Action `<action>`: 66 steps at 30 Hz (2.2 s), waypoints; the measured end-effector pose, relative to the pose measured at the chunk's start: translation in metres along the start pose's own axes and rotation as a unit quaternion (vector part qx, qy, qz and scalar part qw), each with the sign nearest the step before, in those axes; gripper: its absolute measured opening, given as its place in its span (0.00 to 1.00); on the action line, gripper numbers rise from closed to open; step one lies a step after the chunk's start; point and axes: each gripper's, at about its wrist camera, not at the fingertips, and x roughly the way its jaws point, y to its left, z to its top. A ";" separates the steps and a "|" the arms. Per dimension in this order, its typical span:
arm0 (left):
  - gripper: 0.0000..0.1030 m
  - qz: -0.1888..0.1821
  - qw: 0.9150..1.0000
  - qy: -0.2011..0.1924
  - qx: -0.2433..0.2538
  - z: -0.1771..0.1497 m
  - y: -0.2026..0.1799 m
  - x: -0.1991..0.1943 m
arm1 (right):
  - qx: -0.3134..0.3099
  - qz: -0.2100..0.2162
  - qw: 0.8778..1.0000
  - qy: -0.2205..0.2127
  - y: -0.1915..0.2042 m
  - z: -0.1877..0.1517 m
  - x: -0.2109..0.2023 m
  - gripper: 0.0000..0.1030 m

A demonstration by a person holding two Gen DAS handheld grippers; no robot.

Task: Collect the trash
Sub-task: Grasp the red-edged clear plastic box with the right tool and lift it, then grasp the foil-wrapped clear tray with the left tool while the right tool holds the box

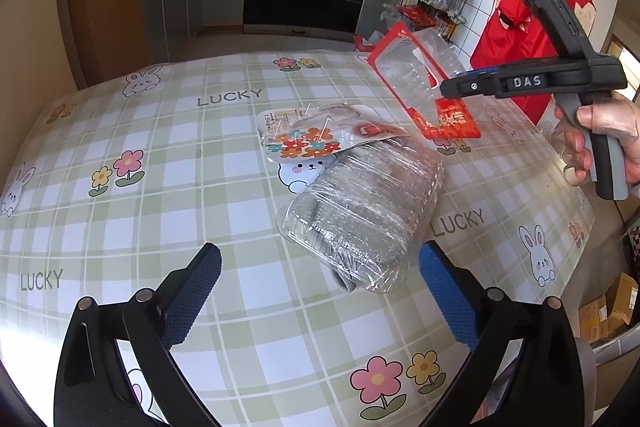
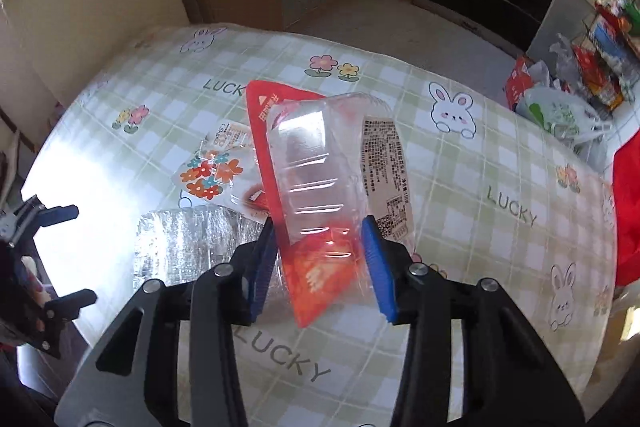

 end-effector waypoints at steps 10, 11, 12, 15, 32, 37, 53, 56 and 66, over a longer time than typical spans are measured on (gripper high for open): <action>0.94 0.008 0.995 0.026 0.094 0.004 -0.038 0.018 | 0.107 0.043 0.993 -0.033 -0.032 -0.052 -0.036 0.43; 0.94 0.010 0.994 0.029 0.105 0.005 -0.043 0.022 | 0.116 0.046 0.992 -0.036 -0.033 -0.057 -0.038 0.43; 0.94 0.013 0.992 0.033 0.120 0.006 -0.049 0.025 | 0.126 0.050 0.990 -0.039 -0.035 -0.062 -0.041 0.43; 0.94 0.043 0.981 0.038 0.183 0.008 -0.071 0.039 | 0.148 0.059 0.986 -0.048 -0.040 -0.077 -0.048 0.43; 0.48 0.097 0.942 0.060 0.315 0.004 -0.113 0.082 | 0.232 0.099 0.964 -0.080 -0.049 -0.131 -0.070 0.43; 0.40 0.042 0.967 0.050 0.247 0.012 -0.101 0.046 | 0.244 0.101 0.961 -0.085 -0.046 -0.141 -0.074 0.43; 0.36 -0.058 0.997 0.024 -0.041 0.010 -0.017 -0.016 | 0.221 0.076 0.969 -0.077 -0.022 -0.148 -0.079 0.43; 0.36 -0.051 0.998 0.023 -0.043 0.012 -0.015 -0.015 | 0.218 0.071 0.970 -0.076 -0.019 -0.147 -0.079 0.43; 0.35 -0.038 0.996 0.021 -0.074 0.002 0.014 -0.017 | 0.215 0.063 0.971 -0.077 -0.017 -0.146 -0.078 0.43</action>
